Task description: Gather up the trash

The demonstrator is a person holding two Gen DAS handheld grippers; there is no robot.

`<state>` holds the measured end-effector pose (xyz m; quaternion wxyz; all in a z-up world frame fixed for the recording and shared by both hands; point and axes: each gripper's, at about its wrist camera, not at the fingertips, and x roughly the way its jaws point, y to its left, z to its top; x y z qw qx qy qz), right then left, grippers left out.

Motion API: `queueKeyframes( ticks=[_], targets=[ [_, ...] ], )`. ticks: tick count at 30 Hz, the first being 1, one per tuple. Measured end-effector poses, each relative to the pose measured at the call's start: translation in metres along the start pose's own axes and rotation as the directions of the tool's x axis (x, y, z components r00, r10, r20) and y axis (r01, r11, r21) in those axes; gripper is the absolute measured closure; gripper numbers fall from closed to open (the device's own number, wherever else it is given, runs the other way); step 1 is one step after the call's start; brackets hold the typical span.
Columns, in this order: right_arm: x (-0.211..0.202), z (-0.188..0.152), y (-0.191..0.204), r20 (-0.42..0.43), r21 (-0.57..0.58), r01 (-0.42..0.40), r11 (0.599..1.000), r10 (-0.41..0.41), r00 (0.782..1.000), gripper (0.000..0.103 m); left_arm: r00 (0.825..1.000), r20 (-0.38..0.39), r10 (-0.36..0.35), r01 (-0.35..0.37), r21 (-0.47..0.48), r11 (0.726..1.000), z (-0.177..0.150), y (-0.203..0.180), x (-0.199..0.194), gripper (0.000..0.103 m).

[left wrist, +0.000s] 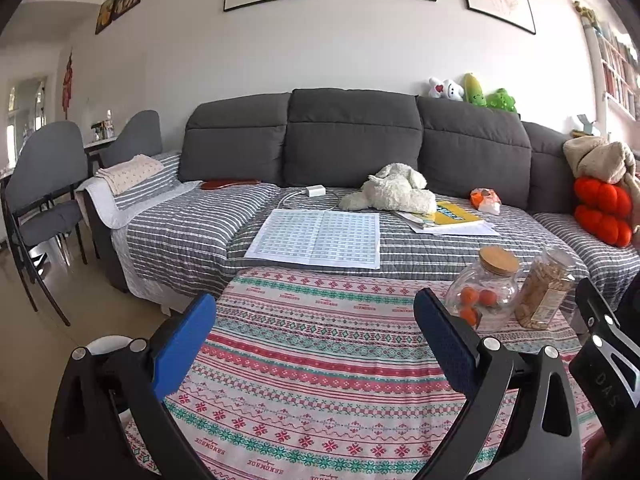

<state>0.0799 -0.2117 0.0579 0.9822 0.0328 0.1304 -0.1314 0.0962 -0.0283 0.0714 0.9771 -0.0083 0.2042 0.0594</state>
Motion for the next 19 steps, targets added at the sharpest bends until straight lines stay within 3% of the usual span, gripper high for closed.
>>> queueKeyframes(
  ticks=[11,19],
  targets=[
    [0.001,-0.001,0.0,-0.004,0.001,-0.002,1.0,0.002,1.0,0.007,1.0,0.01,-0.016,0.016,0.016,1.0,-0.001,-0.005,0.001,0.011],
    [0.0,-0.001,0.0,-0.003,0.004,-0.002,1.0,0.002,1.0,0.007,1.0,-0.005,-0.024,0.024,0.041,0.999,-0.002,-0.013,-0.001,0.007]
  ],
)
